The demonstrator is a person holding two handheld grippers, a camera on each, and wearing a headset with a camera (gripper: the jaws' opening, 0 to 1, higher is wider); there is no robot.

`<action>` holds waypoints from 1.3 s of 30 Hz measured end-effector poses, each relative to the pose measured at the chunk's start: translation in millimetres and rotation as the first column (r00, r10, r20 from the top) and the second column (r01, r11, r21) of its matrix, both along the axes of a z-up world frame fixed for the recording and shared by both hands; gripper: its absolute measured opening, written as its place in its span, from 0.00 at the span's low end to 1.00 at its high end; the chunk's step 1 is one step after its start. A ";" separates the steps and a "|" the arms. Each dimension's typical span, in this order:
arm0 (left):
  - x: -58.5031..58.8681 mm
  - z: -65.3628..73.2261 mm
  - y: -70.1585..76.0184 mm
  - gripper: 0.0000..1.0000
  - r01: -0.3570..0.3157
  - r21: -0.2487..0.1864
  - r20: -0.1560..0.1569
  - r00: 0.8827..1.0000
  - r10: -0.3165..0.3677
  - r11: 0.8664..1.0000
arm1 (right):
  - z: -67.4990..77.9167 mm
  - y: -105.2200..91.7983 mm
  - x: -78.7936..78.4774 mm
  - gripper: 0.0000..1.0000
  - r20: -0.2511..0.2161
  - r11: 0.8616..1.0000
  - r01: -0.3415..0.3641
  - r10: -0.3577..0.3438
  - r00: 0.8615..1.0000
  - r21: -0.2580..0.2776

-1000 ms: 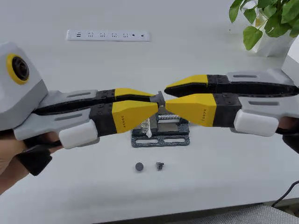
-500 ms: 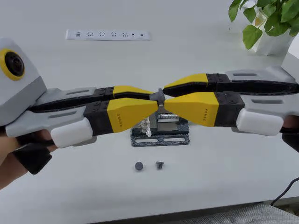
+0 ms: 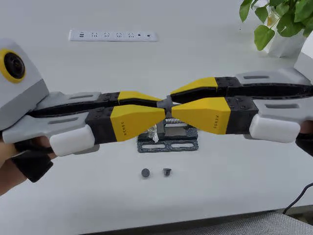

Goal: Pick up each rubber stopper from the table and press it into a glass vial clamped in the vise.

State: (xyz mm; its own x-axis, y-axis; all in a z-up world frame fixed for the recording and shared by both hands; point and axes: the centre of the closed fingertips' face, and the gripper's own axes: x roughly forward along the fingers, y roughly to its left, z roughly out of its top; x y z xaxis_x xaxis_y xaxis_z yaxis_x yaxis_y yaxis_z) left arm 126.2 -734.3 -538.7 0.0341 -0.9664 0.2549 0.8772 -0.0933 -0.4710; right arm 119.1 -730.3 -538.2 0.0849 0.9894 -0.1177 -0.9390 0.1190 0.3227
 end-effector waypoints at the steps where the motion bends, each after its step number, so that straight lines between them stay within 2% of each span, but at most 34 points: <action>1: -0.1 0.0 0.4 0.03 0.002 -0.001 0.000 1.000 -0.002 1.000 | 0.2 0.0 -0.4 0.07 0.002 1.000 -0.004 0.004 1.000 -0.001; 20: -0.5 -3.9 3.3 0.03 0.020 0.005 -0.001 1.000 -0.020 1.000 | -1.9 2.1 -3.7 0.06 0.035 0.999 -0.024 0.025 0.999 -0.029; 31: -0.3 -8.9 3.3 0.04 0.010 0.034 0.013 1.000 -0.011 0.999 | -7.5 2.1 -2.7 0.06 0.028 0.998 -0.024 0.026 0.999 -0.056; 39: 4.0 -12.8 4.9 0.04 -0.017 0.060 0.037 0.999 0.015 0.998 | -5.0 -2.3 4.0 0.06 0.027 0.998 -0.014 0.016 1.000 -0.066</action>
State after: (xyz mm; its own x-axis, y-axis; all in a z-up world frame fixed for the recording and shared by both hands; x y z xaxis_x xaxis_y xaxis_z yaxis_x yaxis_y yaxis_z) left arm 130.2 -729.4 -551.5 0.0414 -0.9795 0.1972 0.8950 -0.0514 -0.4430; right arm 123.1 -732.6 -543.2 0.0743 0.9807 -0.1808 -0.9493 0.1251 0.2883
